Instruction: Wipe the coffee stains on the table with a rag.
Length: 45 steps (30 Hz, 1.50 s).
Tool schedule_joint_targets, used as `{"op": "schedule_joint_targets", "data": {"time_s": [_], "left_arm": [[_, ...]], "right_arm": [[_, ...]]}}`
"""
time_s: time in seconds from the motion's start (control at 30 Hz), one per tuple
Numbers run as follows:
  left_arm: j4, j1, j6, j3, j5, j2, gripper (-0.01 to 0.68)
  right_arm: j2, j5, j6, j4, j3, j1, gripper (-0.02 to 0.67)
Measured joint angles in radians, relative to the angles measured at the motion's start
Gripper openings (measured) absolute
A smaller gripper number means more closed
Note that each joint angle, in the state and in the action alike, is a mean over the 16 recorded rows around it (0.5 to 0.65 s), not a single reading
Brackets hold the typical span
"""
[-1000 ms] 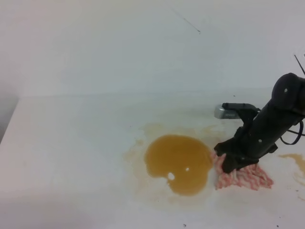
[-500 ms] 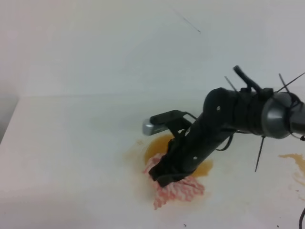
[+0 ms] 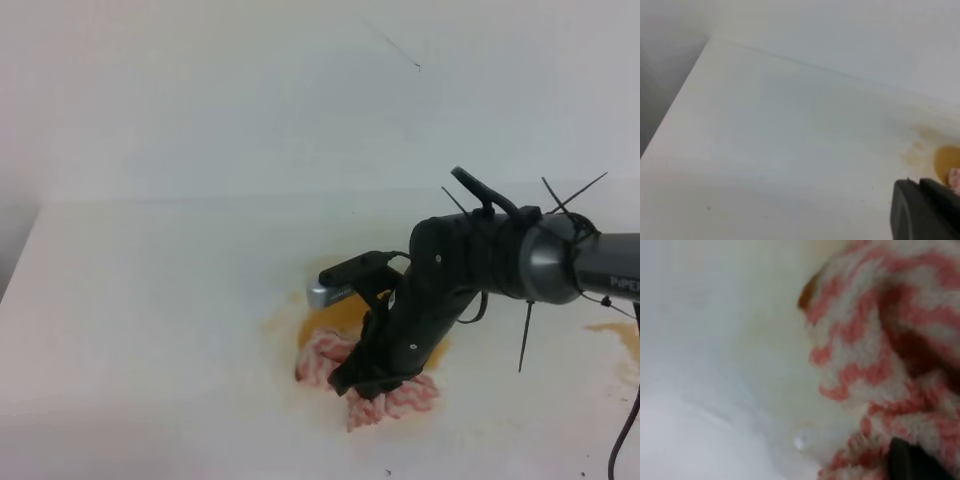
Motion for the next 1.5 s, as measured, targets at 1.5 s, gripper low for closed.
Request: {"op": "schedule_joint_targets", "data": {"time_s": [1.5], "left_arm": [[-0.013, 0.002, 0.0, 0.0, 0.0, 0.0, -0.003]], "right_arm": [[0.024, 0.173, 0.109, -0.189, -0.251, -0.283, 0.031]]}}
